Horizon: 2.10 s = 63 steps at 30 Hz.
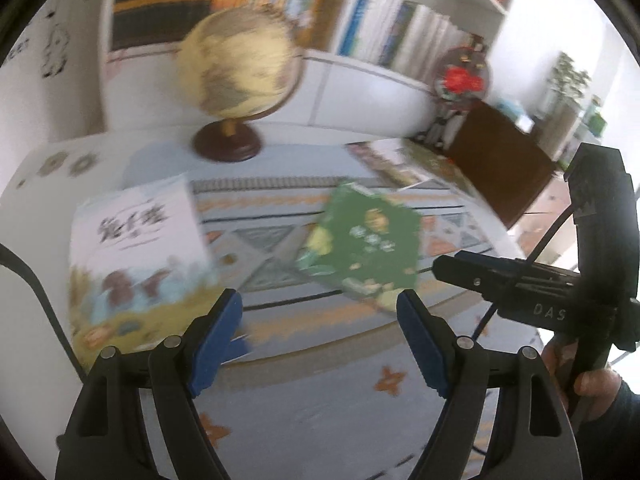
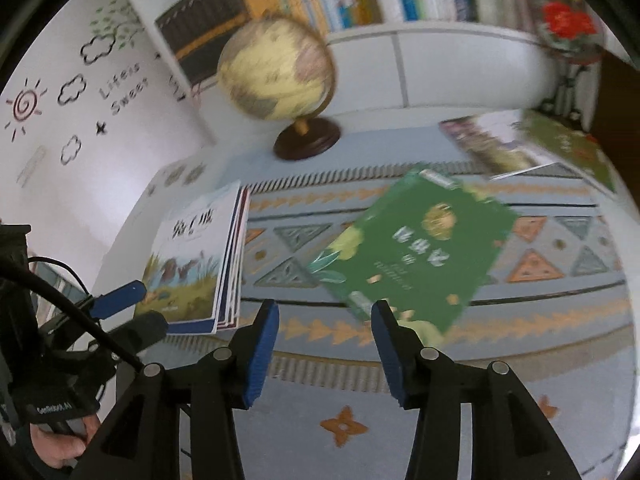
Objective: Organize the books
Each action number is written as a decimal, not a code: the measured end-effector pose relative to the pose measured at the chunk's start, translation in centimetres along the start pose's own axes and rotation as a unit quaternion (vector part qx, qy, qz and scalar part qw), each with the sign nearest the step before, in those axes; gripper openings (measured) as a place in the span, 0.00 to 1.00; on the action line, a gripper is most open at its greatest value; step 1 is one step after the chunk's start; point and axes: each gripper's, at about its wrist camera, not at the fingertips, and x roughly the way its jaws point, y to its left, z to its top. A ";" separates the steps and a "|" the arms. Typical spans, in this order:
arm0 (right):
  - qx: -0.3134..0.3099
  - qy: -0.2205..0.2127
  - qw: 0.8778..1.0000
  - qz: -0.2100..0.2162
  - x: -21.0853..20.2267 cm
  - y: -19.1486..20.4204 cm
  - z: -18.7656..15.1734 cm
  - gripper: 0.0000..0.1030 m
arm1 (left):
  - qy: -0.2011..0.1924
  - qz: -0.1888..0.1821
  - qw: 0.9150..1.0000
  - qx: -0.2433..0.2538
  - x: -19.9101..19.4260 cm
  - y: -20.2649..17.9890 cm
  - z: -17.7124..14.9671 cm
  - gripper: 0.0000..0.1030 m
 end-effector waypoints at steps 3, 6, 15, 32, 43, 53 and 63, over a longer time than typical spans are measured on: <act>0.002 -0.030 0.999 -0.021 -3.1 -1.1 0.3 0.53 | -0.009 -0.009 1.000 0.013 -0.1 -2.6 1.1 0.77; -0.007 -0.046 0.998 -0.044 -5.2 -1.8 0.5 0.53 | -0.018 -0.020 1.000 0.010 -0.1 -4.3 1.9 0.77; -0.022 -0.096 0.990 -0.103 -10.7 -6.2 1.6 0.66 | -0.033 -0.027 0.998 0.036 0.9 -11.1 4.7 0.85; 0.001 -0.067 0.996 -0.061 -10.4 -15.5 3.9 0.66 | -0.013 0.034 0.999 0.027 5.4 -14.5 6.0 0.89; 0.092 0.016 0.995 -0.020 -0.1 -16.2 2.0 0.68 | 0.101 0.042 0.994 0.022 16.4 -5.3 5.4 0.90; 0.132 0.032 0.990 -0.048 6.2 -16.2 0.4 0.68 | 0.128 0.063 0.990 0.018 22.3 -1.4 3.6 0.90; 0.129 0.033 0.988 -0.084 8.1 -14.7 -0.3 0.68 | 0.118 0.066 0.989 0.054 23.6 -1.4 3.6 0.95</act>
